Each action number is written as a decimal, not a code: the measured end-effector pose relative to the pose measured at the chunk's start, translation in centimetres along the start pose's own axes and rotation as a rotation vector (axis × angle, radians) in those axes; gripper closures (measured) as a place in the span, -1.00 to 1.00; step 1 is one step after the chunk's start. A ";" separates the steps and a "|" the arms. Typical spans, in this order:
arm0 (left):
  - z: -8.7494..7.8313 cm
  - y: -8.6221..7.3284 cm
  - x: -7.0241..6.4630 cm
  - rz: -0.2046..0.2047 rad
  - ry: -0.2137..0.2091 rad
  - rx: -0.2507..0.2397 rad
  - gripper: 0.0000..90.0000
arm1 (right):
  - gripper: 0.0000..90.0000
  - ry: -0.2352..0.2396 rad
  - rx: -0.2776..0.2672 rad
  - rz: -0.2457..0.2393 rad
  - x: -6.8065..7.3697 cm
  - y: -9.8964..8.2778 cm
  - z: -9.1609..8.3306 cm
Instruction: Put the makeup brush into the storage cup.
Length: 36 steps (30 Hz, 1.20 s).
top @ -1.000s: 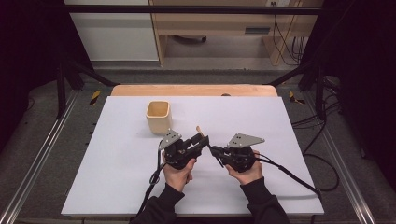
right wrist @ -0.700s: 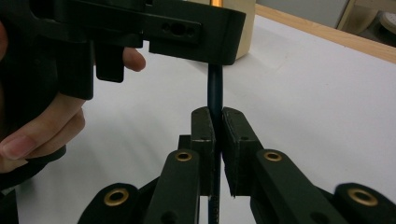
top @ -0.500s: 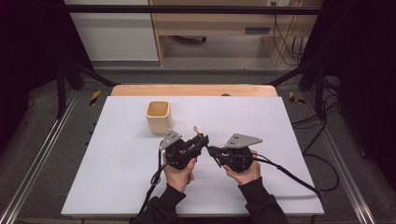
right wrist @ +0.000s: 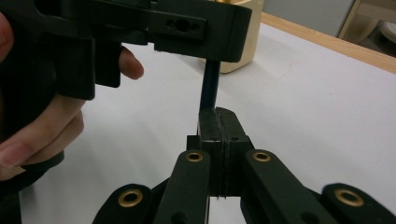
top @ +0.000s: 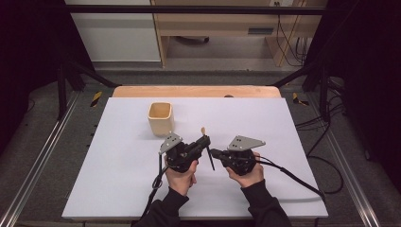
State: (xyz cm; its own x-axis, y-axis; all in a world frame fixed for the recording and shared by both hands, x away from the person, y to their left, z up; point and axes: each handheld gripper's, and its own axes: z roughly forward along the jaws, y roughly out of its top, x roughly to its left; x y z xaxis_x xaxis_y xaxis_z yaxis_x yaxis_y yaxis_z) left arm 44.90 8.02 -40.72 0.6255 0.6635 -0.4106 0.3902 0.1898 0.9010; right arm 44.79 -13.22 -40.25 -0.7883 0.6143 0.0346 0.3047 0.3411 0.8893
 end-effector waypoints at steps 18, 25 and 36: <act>-1.7 2.1 0.9 0.162 0.049 0.045 0.85 | 0.01 -0.118 -0.055 0.063 -1.8 -0.8 -1.8; -2.6 3.0 1.7 0.195 0.067 0.064 0.85 | -0.27 -0.152 -0.064 0.081 -2.5 -1.5 -2.2; -3.7 4.6 2.8 0.224 0.085 0.083 0.85 | -0.59 -0.193 -0.030 0.110 -3.6 -2.8 -2.7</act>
State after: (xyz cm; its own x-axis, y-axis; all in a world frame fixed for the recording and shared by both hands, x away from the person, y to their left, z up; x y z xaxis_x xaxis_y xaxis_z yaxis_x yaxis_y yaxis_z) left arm 45.93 13.46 -37.24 0.6450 0.7414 -0.1852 0.3040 -0.0265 0.9523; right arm 45.32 -18.33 -41.60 -0.6335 0.7723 0.0471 0.3651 0.2446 0.8983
